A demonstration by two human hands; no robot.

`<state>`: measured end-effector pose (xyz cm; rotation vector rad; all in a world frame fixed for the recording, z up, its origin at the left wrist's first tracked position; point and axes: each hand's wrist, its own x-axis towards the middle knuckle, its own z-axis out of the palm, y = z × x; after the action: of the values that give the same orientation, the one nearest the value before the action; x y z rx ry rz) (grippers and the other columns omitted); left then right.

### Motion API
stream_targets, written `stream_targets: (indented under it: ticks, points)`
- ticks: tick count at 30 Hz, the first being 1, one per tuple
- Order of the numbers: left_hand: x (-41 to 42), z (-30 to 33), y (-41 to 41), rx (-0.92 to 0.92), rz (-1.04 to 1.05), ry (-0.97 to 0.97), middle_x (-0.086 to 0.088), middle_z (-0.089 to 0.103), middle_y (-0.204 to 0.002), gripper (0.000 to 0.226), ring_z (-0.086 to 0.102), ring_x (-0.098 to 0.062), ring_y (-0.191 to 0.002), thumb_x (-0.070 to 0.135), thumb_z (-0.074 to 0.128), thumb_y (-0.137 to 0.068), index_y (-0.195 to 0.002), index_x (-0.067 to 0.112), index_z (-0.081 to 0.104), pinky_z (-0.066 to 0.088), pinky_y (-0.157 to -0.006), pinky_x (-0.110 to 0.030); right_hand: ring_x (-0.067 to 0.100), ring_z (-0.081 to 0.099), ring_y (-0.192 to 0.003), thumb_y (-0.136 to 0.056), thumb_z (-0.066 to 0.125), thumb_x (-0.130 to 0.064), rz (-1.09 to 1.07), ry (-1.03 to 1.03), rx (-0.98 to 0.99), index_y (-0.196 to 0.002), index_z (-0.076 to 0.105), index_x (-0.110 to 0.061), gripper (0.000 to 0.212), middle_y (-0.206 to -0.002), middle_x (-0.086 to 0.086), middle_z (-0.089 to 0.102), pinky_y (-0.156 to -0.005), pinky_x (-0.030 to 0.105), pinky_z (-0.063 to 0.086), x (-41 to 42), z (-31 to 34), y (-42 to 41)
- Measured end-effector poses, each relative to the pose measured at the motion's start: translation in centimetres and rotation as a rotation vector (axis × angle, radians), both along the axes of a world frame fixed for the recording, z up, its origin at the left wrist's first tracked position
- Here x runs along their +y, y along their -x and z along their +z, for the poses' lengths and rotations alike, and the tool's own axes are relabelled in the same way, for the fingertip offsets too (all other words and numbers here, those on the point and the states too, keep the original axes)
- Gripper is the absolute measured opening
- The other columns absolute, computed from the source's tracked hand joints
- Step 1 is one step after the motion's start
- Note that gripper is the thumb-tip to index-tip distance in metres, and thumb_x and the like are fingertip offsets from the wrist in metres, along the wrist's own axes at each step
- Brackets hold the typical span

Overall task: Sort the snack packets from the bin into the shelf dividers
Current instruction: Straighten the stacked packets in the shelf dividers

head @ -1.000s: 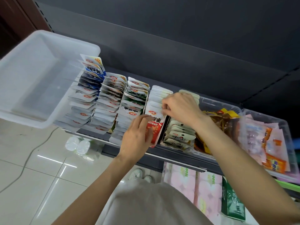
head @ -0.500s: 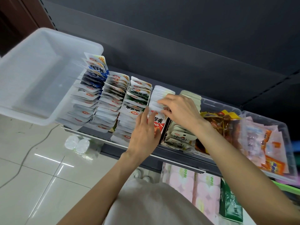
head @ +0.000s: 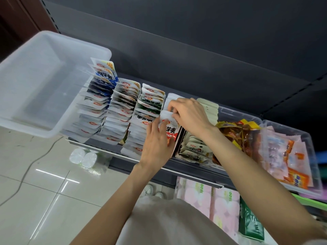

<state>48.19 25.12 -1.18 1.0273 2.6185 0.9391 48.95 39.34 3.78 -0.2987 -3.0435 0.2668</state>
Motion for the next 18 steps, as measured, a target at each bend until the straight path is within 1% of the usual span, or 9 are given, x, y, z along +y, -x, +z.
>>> stream_targets:
  ticks: [2,5,7,9,10,11,13,15,18]
  points:
    - [0.1,0.1,0.0,-0.004,0.006,-0.004,-0.02,0.035,-0.143,0.053,0.028,-0.033,-0.132,0.016,0.058,-0.087,-0.135,0.001,0.042,0.026,-0.109,-0.038,0.022,0.057,-0.093,-0.085,0.064,-0.016,-0.016,-0.03,0.005,-0.101,0.062,-0.018,0.017,-0.096,0.001,0.064,-0.082,0.032,0.039,0.5,0.0,-0.4]
    - [0.1,0.2,-0.2,-0.004,0.012,-0.013,-0.02,0.034,-0.143,0.053,0.028,-0.034,-0.132,0.014,0.058,-0.086,-0.135,0.002,0.041,0.028,-0.107,-0.037,0.024,0.052,-0.107,-0.085,0.067,-0.023,-0.033,-0.06,0.06,-0.118,0.06,-0.017,0.035,-0.115,0.004,0.06,-0.09,0.034,0.037,1.4,0.4,-1.1]
    - [0.2,0.2,-0.3,0.001,0.009,-0.007,-0.018,0.033,-0.144,0.053,0.027,-0.032,-0.133,0.015,0.058,-0.086,-0.136,0.004,0.04,0.027,-0.107,-0.034,0.026,0.047,-0.119,-0.088,0.062,-0.022,-0.077,-0.047,0.085,-0.132,0.052,-0.014,0.046,-0.13,0.007,0.053,-0.099,0.037,0.035,2.2,0.9,-1.2]
    - [0.2,0.2,-0.4,0.004,0.006,0.0,-0.018,0.031,-0.145,0.054,0.024,-0.031,-0.135,0.016,0.057,-0.087,-0.137,0.005,0.038,0.025,-0.109,-0.034,0.026,0.045,-0.126,-0.093,0.054,-0.021,-0.122,-0.025,0.02,-0.142,0.039,-0.013,0.052,-0.141,0.009,0.047,-0.106,0.038,0.031,3.1,1.2,-0.8]
    - [0.3,0.2,-0.4,0.001,0.004,0.005,-0.018,0.03,-0.146,0.055,0.022,-0.031,-0.136,0.017,0.057,-0.088,-0.138,0.006,0.037,0.024,-0.111,-0.035,0.026,0.048,-0.124,-0.095,0.051,-0.021,-0.129,-0.011,-0.026,-0.144,0.035,-0.013,0.052,-0.14,0.009,0.049,-0.108,0.039,0.029,3.4,1.3,-0.6]
    - [0.4,0.1,-0.4,-0.008,0.001,0.011,-0.019,0.029,-0.147,0.056,0.02,-0.031,-0.138,0.017,0.056,-0.088,-0.138,0.005,0.035,0.022,-0.112,-0.035,0.026,0.053,-0.12,-0.096,0.049,-0.021,-0.122,0.0,-0.057,-0.144,0.036,-0.014,0.05,-0.134,0.01,0.054,-0.108,0.039,0.029,3.5,1.3,-0.4]
    - [0.6,0.2,-0.4,-0.027,-0.006,0.023,-0.02,0.028,-0.148,0.057,0.021,-0.032,-0.139,0.018,0.057,-0.088,-0.139,0.005,0.035,0.021,-0.114,-0.037,0.025,0.061,-0.106,-0.096,0.049,-0.017,-0.096,-0.019,-0.063,-0.137,0.046,-0.019,0.042,-0.116,0.006,0.066,-0.106,0.038,0.03,3.5,1.1,-0.3]
    - [0.7,0.1,-0.4,-0.031,-0.005,0.019,-0.021,0.034,-0.144,0.057,0.028,-0.034,-0.135,0.018,0.061,-0.085,-0.136,0.005,0.039,0.028,-0.112,-0.041,0.024,0.062,-0.099,-0.094,0.049,-0.011,-0.091,-0.045,-0.028,-0.129,0.054,-0.023,0.037,-0.107,0.002,0.07,-0.103,0.037,0.031,3.4,0.7,-0.3]
    - [0.6,0.2,-0.2,-0.052,0.008,-0.032,-0.021,0.041,-0.138,0.054,0.036,-0.034,-0.13,0.014,0.065,-0.08,-0.13,0.004,0.046,0.036,-0.106,-0.043,0.023,0.063,-0.094,-0.092,0.05,-0.01,-0.104,-0.021,0.01,-0.121,0.057,-0.02,0.031,-0.101,0.002,0.07,-0.107,0.038,0.028,3.4,0.4,-0.1]
